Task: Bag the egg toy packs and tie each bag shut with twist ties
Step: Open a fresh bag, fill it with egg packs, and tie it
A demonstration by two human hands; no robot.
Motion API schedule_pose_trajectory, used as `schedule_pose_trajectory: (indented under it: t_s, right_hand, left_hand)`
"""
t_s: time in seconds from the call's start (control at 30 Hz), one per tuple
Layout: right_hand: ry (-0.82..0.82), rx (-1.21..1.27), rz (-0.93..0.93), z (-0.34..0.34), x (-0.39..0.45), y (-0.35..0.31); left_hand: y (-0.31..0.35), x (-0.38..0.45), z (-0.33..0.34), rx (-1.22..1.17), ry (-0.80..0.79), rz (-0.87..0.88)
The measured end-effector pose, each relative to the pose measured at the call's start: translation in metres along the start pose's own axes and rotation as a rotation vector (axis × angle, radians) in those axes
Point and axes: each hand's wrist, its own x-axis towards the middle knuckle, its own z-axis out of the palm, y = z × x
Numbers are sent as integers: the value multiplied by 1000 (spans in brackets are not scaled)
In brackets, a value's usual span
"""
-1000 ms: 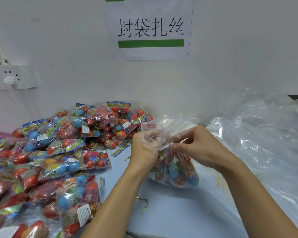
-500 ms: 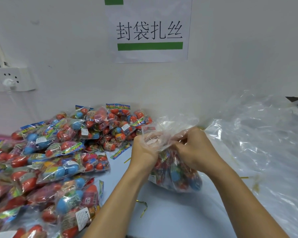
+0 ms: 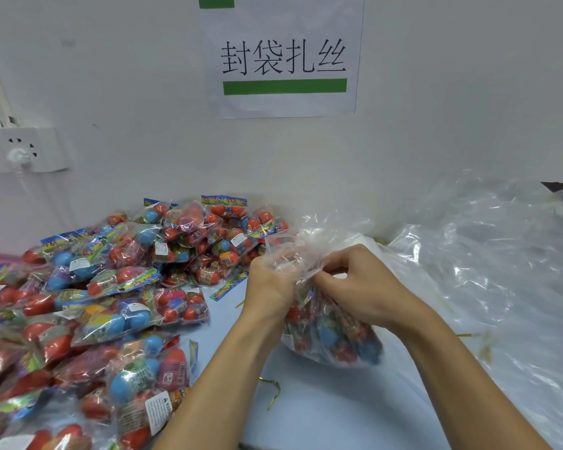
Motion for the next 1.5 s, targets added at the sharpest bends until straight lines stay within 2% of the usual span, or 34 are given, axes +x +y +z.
schedule_pose_trajectory:
  t_s: [0.3,0.37,0.5,0.57,0.63,0.8,0.93,1.03,1.33,1.5]
  right_hand:
    - [-17,16,99,-2,-1,1]
    - [18,-3,141,0,1,1]
    - [130,35,255,0,6,10]
    - [164,67,301,-3,8,16]
    - [181,72,333,-7,9,19]
    - [192,72,356,-10,10,21]
    - [178,84,364,-8,10,19]
    - [145,95,374,-8,10,17]
    - [171,108,408,-7,14,21]
    - [198,96,376,-5,13,25]
  left_hand:
    - [1,0,6,37,-45,20]
    - [1,0,7,51,-75,19]
    - [1,1,4,90,-148,-93]
    - [1,3,1,146,-124,-101]
    - [1,2,0,277,-99,-5]
    - [-4,-1,1,545,-171,241]
    - [-3,0,-1,777,-172,501]
    - [-2,0,-2,909,-173,606]
    - [1,0,-4,988,-195,666]
    - [-4,2,-4,807,-117,530]
